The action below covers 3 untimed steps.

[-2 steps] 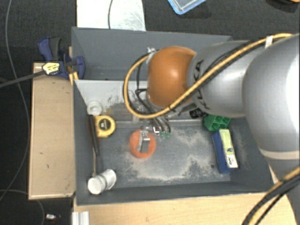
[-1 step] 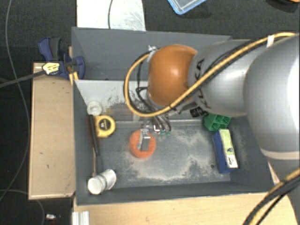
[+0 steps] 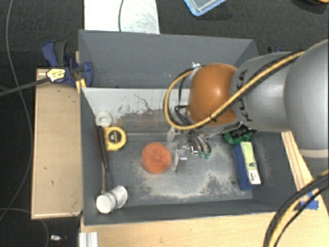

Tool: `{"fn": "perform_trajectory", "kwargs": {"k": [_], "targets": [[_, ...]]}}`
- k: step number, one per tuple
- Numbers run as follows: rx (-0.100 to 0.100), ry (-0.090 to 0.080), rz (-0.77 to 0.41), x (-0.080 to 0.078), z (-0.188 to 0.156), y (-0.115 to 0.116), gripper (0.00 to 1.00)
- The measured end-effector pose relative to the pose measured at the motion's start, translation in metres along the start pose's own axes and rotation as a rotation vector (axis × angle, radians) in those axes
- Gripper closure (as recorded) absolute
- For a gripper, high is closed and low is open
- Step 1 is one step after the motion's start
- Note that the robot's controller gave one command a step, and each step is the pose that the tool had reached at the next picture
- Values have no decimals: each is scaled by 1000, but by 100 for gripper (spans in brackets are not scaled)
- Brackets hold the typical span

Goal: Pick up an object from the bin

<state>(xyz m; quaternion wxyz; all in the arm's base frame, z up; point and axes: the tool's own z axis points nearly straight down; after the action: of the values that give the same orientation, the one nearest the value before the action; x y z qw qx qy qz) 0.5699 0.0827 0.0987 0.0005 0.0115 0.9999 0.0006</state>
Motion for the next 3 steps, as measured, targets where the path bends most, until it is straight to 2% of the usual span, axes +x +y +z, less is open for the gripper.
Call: {"fn": "perform_trajectory", "kwargs": {"k": [1,2,3], "targets": [[-5,-7,-123,23,-5,-8,0],[0,-3,13,8,-41,-16,0],[-4,-3,-65,5,-81,-21,0]]}}
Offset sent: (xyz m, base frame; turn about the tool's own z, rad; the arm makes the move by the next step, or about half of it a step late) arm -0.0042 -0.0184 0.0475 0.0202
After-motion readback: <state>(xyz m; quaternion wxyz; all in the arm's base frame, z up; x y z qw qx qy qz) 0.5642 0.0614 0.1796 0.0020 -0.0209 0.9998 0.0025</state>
